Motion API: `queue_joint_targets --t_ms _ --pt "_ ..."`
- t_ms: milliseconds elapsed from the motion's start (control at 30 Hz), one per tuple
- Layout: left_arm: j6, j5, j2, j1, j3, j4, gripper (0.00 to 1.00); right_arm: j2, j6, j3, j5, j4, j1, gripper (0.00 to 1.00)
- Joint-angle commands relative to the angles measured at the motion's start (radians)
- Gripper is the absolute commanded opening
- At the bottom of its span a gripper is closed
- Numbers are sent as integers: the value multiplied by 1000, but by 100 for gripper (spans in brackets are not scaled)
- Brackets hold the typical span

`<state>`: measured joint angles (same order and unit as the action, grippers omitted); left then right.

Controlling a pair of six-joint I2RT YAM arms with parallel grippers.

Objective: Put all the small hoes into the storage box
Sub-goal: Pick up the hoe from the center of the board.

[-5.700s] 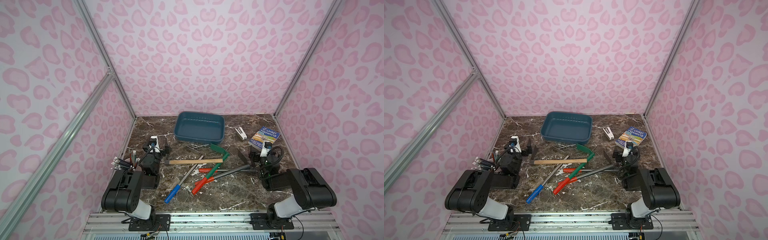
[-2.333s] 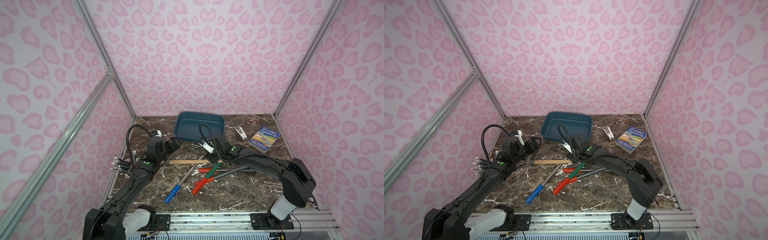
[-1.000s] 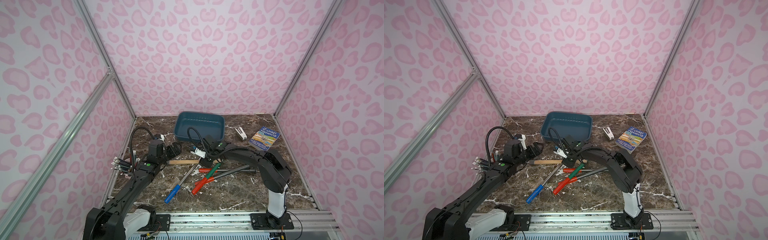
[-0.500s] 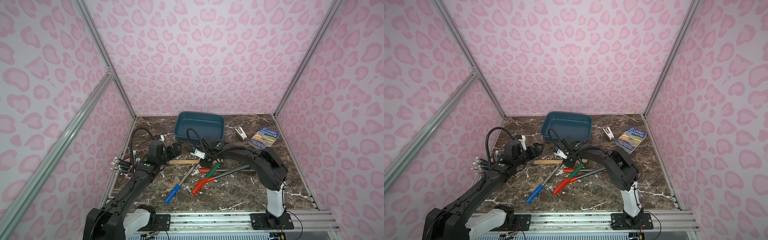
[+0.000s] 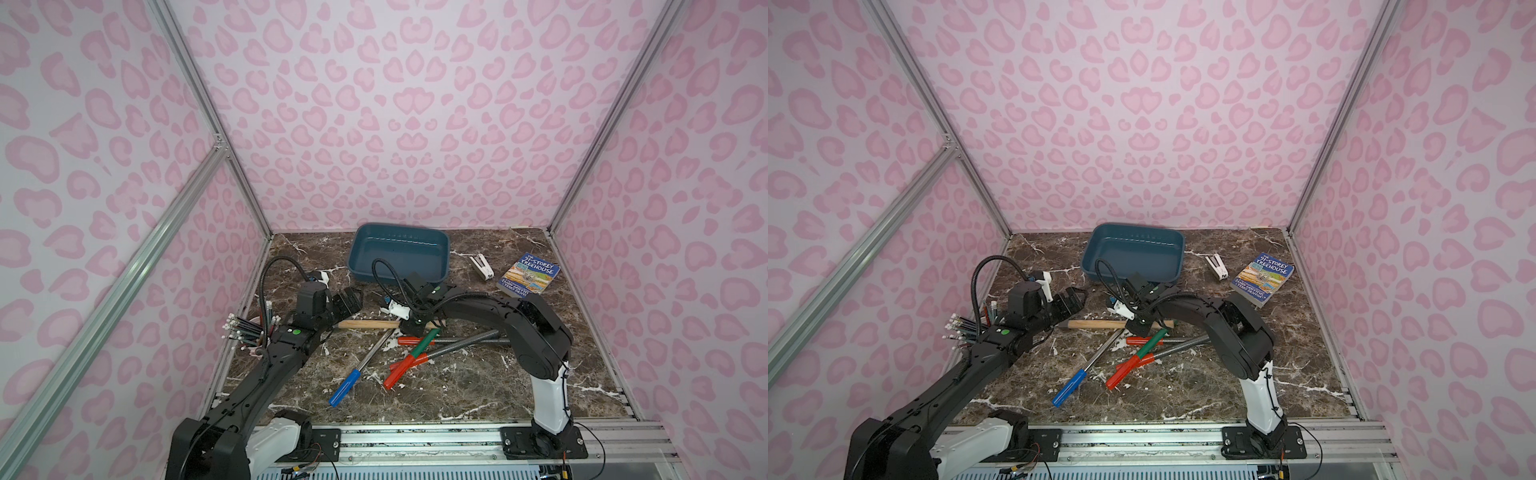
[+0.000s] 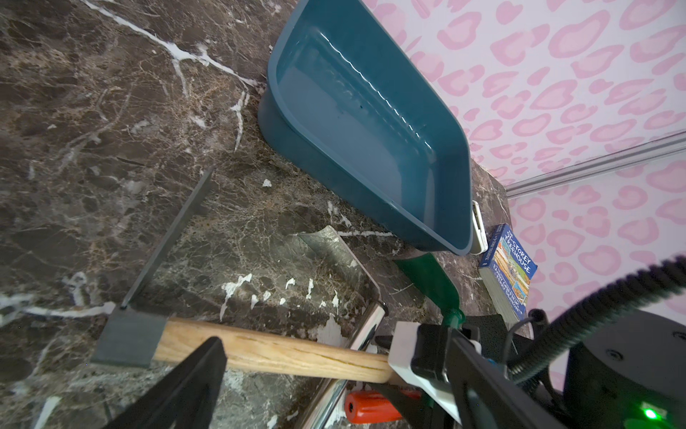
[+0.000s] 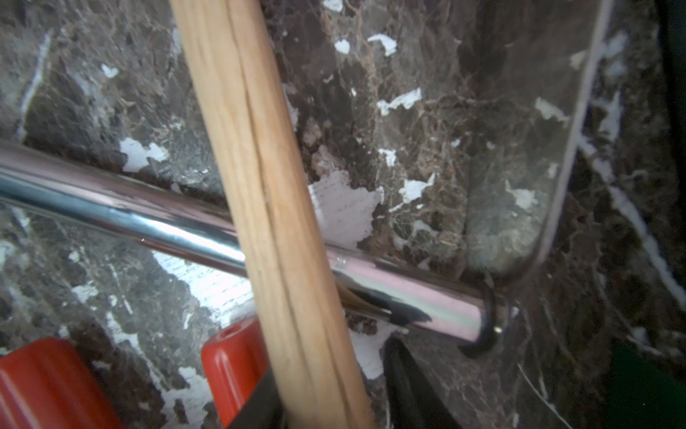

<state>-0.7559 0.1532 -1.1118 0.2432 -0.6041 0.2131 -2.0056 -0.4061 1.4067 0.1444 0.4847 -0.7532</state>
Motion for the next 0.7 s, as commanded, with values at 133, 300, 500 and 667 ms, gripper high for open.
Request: queue_joint_targets --t_ms 133,300,500,667 --pt "7 3 24 -1 7 -13 96 8 1 7 -25 -32 2 36" --pt "9 1 30 -1 5 -6 96 13 -7 7 -32 -38 2 31" --pt "4 18 24 -1 0 -8 96 24 -11 6 -22 -35 -3 24" --pt "-9 37 24 0 2 -20 96 37 -14 6 -11 -35 -8 17"
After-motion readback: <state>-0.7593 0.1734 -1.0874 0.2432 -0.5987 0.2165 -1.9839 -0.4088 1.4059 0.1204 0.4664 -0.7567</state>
